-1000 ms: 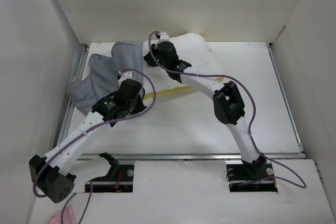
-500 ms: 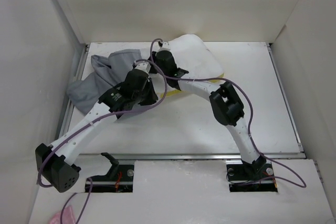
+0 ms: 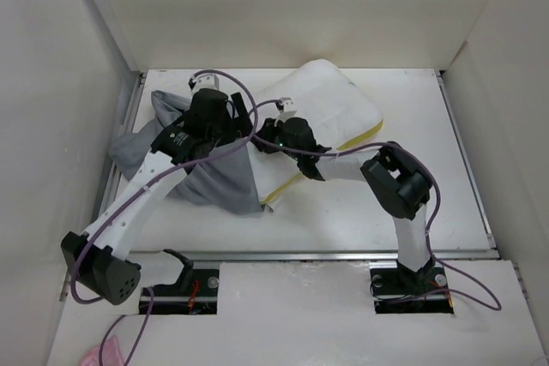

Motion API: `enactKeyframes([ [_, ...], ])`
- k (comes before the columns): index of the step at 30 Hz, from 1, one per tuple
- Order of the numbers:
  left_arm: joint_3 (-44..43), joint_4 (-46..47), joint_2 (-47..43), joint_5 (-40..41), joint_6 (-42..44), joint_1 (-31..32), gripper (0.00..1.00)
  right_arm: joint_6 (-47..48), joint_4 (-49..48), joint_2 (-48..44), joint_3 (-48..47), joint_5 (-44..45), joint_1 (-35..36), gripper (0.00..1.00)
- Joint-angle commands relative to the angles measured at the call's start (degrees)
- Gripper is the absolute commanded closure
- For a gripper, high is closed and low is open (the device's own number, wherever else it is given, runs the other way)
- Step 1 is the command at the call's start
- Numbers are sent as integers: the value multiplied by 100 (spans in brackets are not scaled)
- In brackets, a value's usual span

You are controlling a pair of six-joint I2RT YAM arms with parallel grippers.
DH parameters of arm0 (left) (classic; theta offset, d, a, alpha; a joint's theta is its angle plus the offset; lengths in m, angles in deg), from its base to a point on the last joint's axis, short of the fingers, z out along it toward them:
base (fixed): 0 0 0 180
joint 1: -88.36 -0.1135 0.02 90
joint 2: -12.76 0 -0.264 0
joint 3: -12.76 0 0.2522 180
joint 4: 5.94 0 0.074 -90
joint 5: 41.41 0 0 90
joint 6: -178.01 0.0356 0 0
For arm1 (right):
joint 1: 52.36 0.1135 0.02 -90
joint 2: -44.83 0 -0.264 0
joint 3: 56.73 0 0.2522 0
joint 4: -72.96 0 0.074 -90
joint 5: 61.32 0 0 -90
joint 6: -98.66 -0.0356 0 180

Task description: Put the pillow into the pillowcase

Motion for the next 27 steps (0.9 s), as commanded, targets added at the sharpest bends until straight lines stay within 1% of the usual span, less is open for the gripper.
enactKeyframes([
  [1,-338,200,551,640,154,-468,0,431,-492,-538,614,-140,-88,70],
  [3,-426,341,885,272,356,-530,0,431,-352,-897,1098,124,-167,71],
  [4,-426,342,1243,183,357,-530,0,431,-351,-1012,1238,186,-228,67],
  [6,-479,439,1588,33,436,-530,0,492,-255,-1310,1538,56,-483,57],
  [7,-540,439,1946,33,436,-530,0,492,-307,-1390,1600,-32,-562,51],
  [8,-680,387,2115,33,436,-530,0,597,-386,-1452,1600,-372,-641,37],
  [9,-786,290,2282,33,358,-582,0,650,-386,-1522,1600,-515,-764,33],
  [10,-883,220,2432,215,357,-583,0,781,-386,-1671,1600,-655,-817,26],
  [12,-1111,79,2722,418,296,-583,3,983,-229,-1821,1434,-911,-870,6],
  [13,-1182,18,2784,559,217,-583,5,1063,33,-1892,1381,-912,-871,6],
  [14,-1182,17,2863,560,217,-635,9,1116,140,-2031,1381,-912,-871,5],
  [15,-1252,-35,2864,612,217,-636,16,1203,228,-2085,1285,-981,-940,0],
  [17,-1253,-36,2864,561,164,-636,16,1343,501,-2191,1109,-982,-1107,0],
  [19,-1061,139,2916,455,164,-636,16,1398,737,-2244,872,-921,-1344,0],
  [22,-884,420,3030,104,164,-636,16,1573,1116,-2244,730,-833,-1660,0],
  [25,-884,509,3398,-195,225,-636,23,1687,1222,-2244,669,-719,-1880,0],
  [27,-1085,509,3654,-248,225,-636,27,1688,1440,-2244,529,-718,-2118,0],
])
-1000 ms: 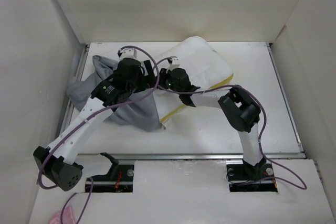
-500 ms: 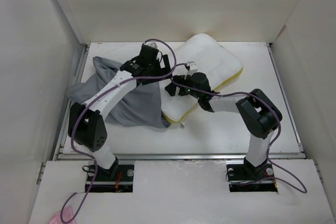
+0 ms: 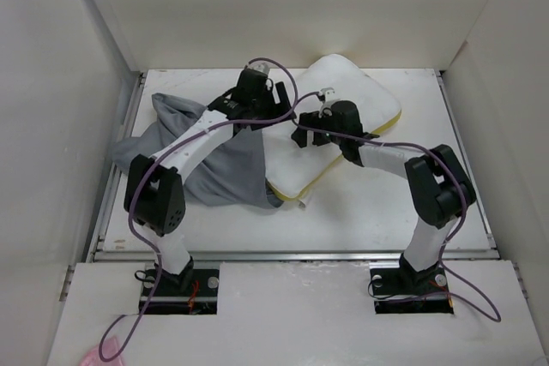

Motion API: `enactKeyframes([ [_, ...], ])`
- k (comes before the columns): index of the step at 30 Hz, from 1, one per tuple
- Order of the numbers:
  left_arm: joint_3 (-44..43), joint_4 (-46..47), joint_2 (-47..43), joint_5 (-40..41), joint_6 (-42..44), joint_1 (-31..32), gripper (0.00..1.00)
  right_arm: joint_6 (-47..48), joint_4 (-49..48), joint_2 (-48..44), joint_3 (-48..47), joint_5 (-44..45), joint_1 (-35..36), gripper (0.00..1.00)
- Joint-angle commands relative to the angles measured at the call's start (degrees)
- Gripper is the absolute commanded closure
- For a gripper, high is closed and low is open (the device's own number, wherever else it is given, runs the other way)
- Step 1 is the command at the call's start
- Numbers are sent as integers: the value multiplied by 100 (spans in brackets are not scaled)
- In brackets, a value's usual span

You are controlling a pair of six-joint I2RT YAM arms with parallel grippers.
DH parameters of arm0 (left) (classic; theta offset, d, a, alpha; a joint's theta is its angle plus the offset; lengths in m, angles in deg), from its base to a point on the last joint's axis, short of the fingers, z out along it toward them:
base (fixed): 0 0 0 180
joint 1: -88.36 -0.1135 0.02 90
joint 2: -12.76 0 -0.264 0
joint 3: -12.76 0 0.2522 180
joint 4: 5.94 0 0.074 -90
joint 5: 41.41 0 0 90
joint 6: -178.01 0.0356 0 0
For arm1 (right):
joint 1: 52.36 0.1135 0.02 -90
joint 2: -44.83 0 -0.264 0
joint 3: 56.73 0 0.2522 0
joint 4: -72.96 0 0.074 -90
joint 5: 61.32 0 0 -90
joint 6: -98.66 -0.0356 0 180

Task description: Put the pillow into the pillowcase

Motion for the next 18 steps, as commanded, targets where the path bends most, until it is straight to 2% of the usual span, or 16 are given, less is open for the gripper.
enactKeyframes([
  [1,115,-826,965,1762,332,-575,30,51,-278,-768,-528,158,-569,0],
  [3,-202,-897,1239,1762,385,-522,35,129,-156,-829,-528,158,-675,0],
  [4,-307,-958,1362,1762,385,-470,45,130,-155,-926,-458,271,-753,0],
  [8,-931,-1020,2038,1561,534,-408,64,130,-94,-1329,-194,693,-868,0],
  [10,-1265,-1020,2215,1560,587,-337,66,182,90,-1541,-89,1036,-946,0],
  [13,-1529,-1020,2436,1288,587,-285,75,182,248,-1954,105,1631,-1018,0],
  [16,-1285,-373,1989,666,797,-144,75,15,705,-2069,-9,2108,-1079,0],
  [18,-1231,-89,1638,104,1008,-82,70,-246,907,-2017,-70,2398,-1079,0],
])
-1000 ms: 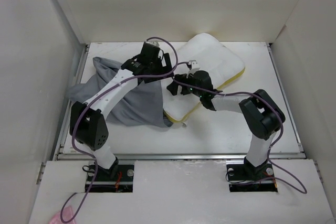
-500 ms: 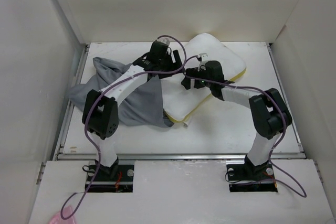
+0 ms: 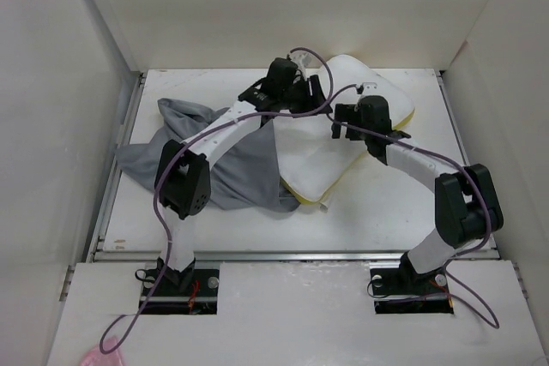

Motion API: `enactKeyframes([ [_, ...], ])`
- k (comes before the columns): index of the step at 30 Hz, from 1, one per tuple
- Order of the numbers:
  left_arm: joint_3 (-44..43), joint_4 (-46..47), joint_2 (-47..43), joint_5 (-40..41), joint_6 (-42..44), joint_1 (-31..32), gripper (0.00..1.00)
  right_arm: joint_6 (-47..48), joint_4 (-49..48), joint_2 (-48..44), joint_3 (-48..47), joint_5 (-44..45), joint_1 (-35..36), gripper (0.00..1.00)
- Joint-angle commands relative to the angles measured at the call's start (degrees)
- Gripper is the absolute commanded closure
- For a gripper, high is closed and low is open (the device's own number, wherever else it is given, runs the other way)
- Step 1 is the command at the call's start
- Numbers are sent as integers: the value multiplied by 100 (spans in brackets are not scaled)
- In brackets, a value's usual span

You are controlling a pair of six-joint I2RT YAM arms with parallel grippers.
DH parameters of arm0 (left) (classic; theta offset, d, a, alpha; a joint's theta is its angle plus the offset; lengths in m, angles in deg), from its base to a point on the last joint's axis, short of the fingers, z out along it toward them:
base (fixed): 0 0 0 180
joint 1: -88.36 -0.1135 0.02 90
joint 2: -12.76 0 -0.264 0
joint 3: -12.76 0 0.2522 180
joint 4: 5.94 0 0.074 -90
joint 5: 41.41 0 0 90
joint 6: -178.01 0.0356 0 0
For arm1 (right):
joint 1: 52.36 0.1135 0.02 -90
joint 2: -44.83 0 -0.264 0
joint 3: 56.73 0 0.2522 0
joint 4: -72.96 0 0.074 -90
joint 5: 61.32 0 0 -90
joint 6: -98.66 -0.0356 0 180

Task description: Put the pillow into the pillowcase

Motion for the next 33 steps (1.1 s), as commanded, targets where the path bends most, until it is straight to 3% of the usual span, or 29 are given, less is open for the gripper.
enactKeyframes([
  [1,463,-661,-249,1356,1013,-607,68,-587,-308,-867,-459,1046,-187,0],
  [4,726,-266,-961,917,1093,-467,57,-658,45,-603,-864,1364,-240,0],
  [7,1270,322,-1429,268,1093,-466,43,-711,116,-411,-979,1022,-240,0],
  [10,1596,369,-1772,220,1093,-466,36,-711,45,-348,-979,757,-240,0],
  [14,2035,367,-2053,152,1040,-466,13,-649,-8,-243,-979,705,-240,0],
  [16,2464,891,-2387,-146,970,-519,3,-561,-8,-242,-979,757,-240,0],
  [20,2801,1712,-2766,-1166,751,-668,0,-473,-393,-242,-839,169,-240,0],
  [22,2670,1399,-2766,-592,811,-616,0,-307,-394,-242,-785,98,-240,0],
  [24,2362,398,-2626,967,812,-563,0,-9,-394,-242,-785,11,-240,0],
  [25,2309,125,-2443,1351,725,-493,0,462,-464,-242,-785,10,-162,0],
  [29,2378,-606,-2064,2319,478,-492,9,1493,-412,-190,-890,-401,59,0],
  [33,2143,-967,-1537,2883,223,-492,17,1443,-534,-32,-891,-1076,59,0],
])
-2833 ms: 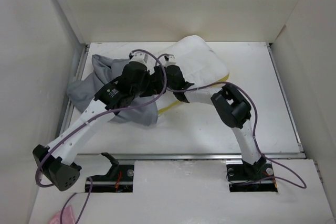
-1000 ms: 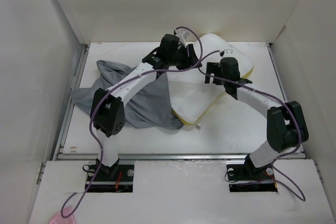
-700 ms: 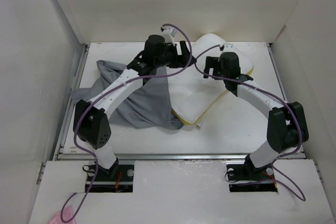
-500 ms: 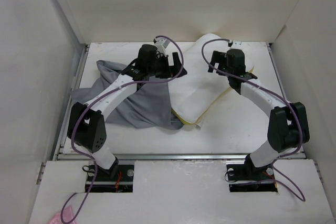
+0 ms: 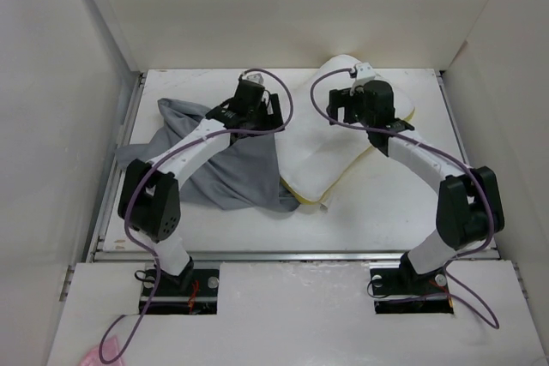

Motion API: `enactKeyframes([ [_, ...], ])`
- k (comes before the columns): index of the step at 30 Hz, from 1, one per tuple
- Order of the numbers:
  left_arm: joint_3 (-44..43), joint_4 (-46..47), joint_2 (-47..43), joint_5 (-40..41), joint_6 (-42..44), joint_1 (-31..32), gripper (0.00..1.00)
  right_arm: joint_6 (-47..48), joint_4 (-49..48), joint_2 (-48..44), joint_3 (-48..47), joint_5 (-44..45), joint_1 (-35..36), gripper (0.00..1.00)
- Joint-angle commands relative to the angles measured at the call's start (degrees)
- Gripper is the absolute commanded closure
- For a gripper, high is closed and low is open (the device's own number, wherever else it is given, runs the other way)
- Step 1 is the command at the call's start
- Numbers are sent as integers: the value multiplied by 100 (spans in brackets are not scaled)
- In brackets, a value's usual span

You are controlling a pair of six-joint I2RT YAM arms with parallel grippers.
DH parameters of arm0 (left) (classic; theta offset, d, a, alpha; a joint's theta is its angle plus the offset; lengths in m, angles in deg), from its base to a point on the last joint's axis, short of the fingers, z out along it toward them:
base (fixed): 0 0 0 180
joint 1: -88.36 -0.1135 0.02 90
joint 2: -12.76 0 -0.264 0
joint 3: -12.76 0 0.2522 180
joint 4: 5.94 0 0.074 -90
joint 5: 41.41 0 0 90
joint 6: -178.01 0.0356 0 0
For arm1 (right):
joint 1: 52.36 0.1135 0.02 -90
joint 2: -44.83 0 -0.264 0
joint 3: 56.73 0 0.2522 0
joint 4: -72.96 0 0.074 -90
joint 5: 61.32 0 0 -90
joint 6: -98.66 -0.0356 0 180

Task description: Put the pillow into the pillowcase

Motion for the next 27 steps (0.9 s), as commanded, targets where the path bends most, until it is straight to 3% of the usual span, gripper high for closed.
enactKeyframes([
  [1,-350,-662,495,919,-241,-5,20,302,-480,158,-198,-928,19,0],
  [2,-411,-662,609,972,-241,-5,23,223,-480,359,-198,-1191,19,0],
  [3,-481,-741,836,972,-241,-5,37,109,-480,466,-250,-1402,19,0],
  [4,-656,-837,943,972,-241,-5,45,-14,-611,571,-251,-1787,19,0],
  [7,-929,-1022,1269,1113,-293,-5,61,-147,-911,932,-189,-2177,89,0],
  [8,-983,-1023,1269,1113,-293,-5,76,-86,-911,993,-189,-2178,177,0],
  [11,-1167,-1023,1339,1060,-241,-5,99,99,-911,1239,-276,-2221,370,7],
  [13,-1263,-1023,1287,946,-136,-5,100,151,-859,1493,-382,-2388,423,23],
  [14,-1395,-970,1287,946,-135,-5,100,152,-858,1582,-443,-2537,424,44],
  [16,-1589,-970,1287,797,23,-5,100,100,-858,1819,-610,-2722,424,65],
  [18,-1895,-970,1365,613,241,-5,100,-93,-858,1873,-681,-2584,424,100],
  [22,-2590,-1031,1795,138,584,126,100,-936,-2400,1426,-95,-1846,424,100],
  [27,-3565,-1154,2410,-539,1007,495,100,-1937,-3222,1135,30,-1309,371,100],
])
